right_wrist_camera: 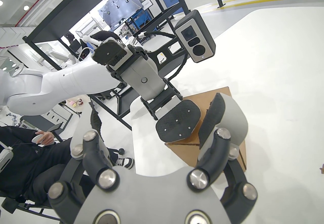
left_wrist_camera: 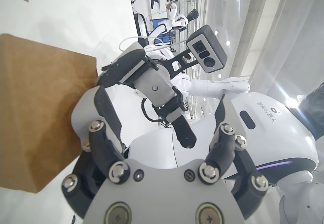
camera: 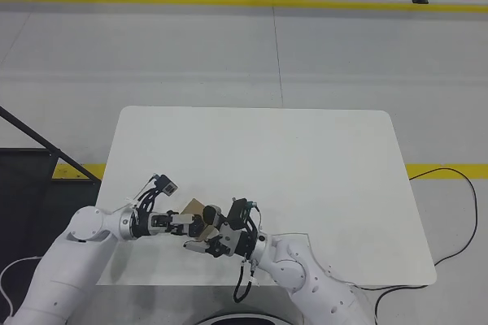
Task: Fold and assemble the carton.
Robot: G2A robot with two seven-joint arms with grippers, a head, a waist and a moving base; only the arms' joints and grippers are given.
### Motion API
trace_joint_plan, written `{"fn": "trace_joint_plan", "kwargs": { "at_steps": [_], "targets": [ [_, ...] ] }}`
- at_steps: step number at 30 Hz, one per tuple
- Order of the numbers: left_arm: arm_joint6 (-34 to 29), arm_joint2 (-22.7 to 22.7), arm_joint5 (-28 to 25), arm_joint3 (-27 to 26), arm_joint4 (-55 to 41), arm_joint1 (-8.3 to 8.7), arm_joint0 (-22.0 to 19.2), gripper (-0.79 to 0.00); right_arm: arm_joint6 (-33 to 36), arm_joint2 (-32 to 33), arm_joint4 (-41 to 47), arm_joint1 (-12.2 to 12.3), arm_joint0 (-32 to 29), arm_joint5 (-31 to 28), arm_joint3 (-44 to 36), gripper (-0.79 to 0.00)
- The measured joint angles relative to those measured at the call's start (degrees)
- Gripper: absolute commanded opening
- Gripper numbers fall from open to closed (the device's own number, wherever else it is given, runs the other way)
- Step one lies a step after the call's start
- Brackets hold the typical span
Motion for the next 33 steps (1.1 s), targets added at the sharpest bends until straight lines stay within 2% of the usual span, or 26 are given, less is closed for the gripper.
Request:
{"fn": "trace_joint_plan", "kwargs": {
  "at_steps": [9, 17, 20, 29, 33],
  "targets": [
    [2.02, -3.32, -2.03, -0.32, -6.8, 0.24, 1.24, 0.0, -5.8, 3.69, -5.73, 1.15, -3.15, -1.03, -3.65, 0.0],
    [8.49, -8.02, -2.5, 4.17, -9.73, 0.5, 2.69, 0.0, -6.93, 6.67, -24.63, 3.1, -8.53, 4.67, -10.37, 0.0],
    [11.52, -8.6, -2.64, 4.56, -8.25, 0.55, 2.98, 0.0, -7.03, 6.72, -24.77, 3.12, -8.68, 4.96, -10.52, 0.0],
    [11.03, -8.55, -2.63, 4.51, -8.3, 0.55, 2.99, 0.0, -6.98, 6.68, -24.72, 3.11, -8.62, 4.9, -10.44, 0.0],
    [13.27, -7.46, -0.12, 3.35, -5.65, 0.42, 3.43, 0.0, -5.46, 5.34, -29.12, 3.04, -8.83, 8.3, -10.23, 0.0]
  ]
}}
